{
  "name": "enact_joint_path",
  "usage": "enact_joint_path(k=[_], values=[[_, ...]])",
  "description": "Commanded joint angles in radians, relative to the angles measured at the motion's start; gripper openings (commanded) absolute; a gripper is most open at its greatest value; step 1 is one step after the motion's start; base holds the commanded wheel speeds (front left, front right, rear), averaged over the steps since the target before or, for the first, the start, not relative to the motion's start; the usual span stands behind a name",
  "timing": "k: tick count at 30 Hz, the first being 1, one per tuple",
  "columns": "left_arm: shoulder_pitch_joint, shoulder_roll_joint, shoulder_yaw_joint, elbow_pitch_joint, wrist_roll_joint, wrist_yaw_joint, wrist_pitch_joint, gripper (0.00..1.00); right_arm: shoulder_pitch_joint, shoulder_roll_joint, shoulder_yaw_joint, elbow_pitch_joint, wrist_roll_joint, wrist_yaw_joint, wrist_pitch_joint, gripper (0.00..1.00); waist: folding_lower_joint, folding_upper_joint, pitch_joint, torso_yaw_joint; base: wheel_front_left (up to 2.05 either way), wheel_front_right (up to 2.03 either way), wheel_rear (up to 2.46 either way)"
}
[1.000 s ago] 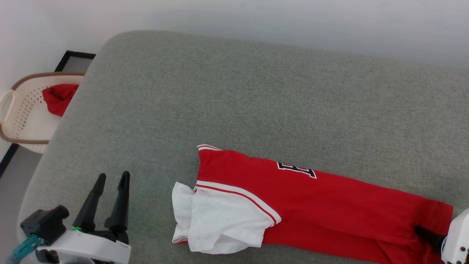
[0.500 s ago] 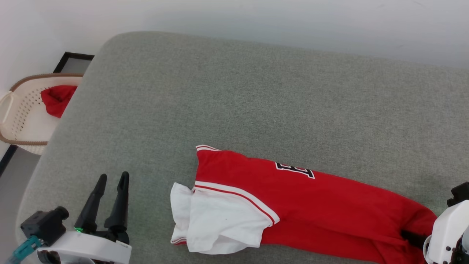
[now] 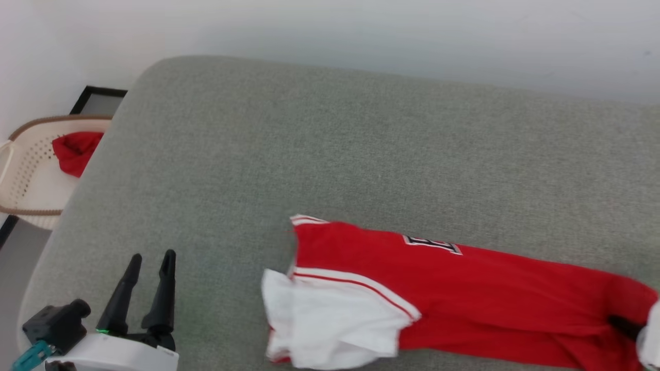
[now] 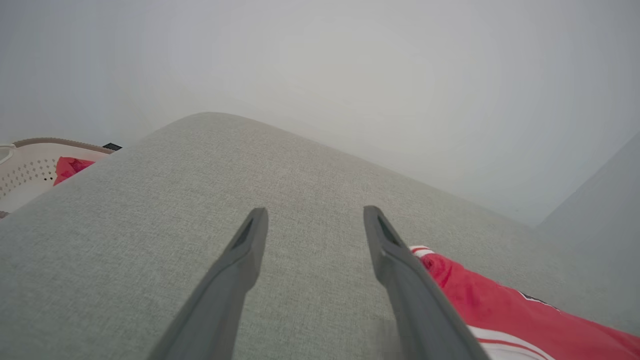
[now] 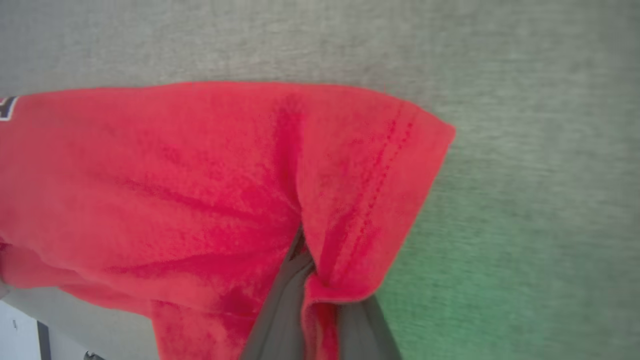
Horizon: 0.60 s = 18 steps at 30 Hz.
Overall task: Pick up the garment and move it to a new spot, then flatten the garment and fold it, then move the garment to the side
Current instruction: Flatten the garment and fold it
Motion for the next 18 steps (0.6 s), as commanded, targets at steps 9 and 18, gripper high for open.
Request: enact_joint_path(k=[9, 18], values=[[0.042, -0.007, 0.023, -0.006, 0.02, -0.006, 0.0, 1.0, -0.02, -0.109, -0.057, 0.065, -0.043, -0.005, -0.052, 0.0, 0.0, 0.0, -0.042, -0.033, 0.0, 0.0, 0.0], [0.064, 0.0, 0.022, 0.001, 0.014, -0.008, 0.0, 1.0, -0.011, -0.141, -0.05, 0.039, 0.0, -0.005, -0.024, 0.0, 0.0, 0.0, -0.08, -0.055, 0.0, 0.0, 0.0]])
